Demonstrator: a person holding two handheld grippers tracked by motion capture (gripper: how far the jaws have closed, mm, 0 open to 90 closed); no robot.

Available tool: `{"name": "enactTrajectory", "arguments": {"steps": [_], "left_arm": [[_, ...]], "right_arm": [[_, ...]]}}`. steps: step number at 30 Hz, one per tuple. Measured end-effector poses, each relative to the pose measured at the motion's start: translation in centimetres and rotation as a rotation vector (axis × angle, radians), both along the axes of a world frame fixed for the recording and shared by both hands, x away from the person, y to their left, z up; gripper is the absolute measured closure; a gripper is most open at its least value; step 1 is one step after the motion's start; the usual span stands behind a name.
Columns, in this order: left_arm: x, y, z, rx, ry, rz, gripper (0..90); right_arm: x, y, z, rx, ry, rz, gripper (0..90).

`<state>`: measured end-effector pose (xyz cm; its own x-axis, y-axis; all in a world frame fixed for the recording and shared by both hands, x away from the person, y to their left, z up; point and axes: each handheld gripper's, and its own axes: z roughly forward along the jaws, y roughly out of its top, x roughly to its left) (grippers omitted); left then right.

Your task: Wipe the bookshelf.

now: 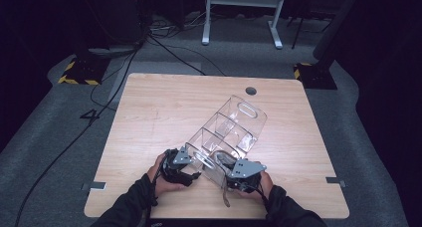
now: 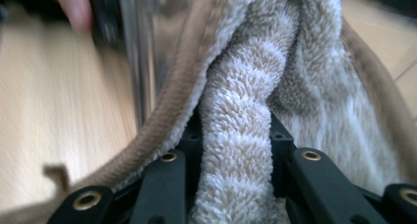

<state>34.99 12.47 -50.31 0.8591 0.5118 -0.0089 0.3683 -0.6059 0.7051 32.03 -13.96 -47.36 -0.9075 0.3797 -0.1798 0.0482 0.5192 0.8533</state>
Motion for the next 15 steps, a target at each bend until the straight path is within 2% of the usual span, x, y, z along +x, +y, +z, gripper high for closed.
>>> {"name": "enactTrajectory", "arguments": {"steps": [2,3,4,5,6,7,12,13,14,15], "left_arm": [[0.0,0.0,0.0,-0.002,0.0,0.003,27.6],[0.0,0.0,0.0,-0.002,0.0,0.003,27.6],[0.0,0.0,0.0,-0.003,0.002,0.002,27.6],[0.0,0.0,0.0,-0.003,0.002,0.002,27.4],[0.0,0.0,0.0,-0.003,0.002,0.002,27.4],[0.0,0.0,0.0,-0.003,0.002,0.003,27.3],[0.0,0.0,0.0,-0.001,0.001,0.003,27.1],[0.0,0.0,0.0,0.001,0.001,0.002,27.1],[0.0,0.0,0.0,-0.002,0.002,0.004,27.0],[0.0,0.0,0.0,-0.002,0.002,0.004,27.1]], "right_arm": [[-0.2,-0.4,1.4,0.054,-0.029,-0.002,69.7],[-0.2,-0.4,1.4,0.054,-0.029,-0.002,69.7],[-0.4,-0.7,2.2,0.087,-0.043,-0.003,69.7],[-0.7,-1.2,3.7,0.146,-0.08,-0.009,69.7],[-0.7,-1.2,3.7,0.146,-0.08,-0.009,69.7],[-0.8,-1.5,4.7,0.186,-0.113,-0.02,69.7],[-0.6,-1.1,5.4,0.197,-0.131,-0.022,69.6],[-0.5,-1.0,5.3,0.189,-0.133,-0.021,69.7],[-0.2,-0.6,4.5,0.165,-0.115,-0.017,69.7],[-0.2,-0.6,4.5,0.165,-0.115,-0.017,69.7]]}}
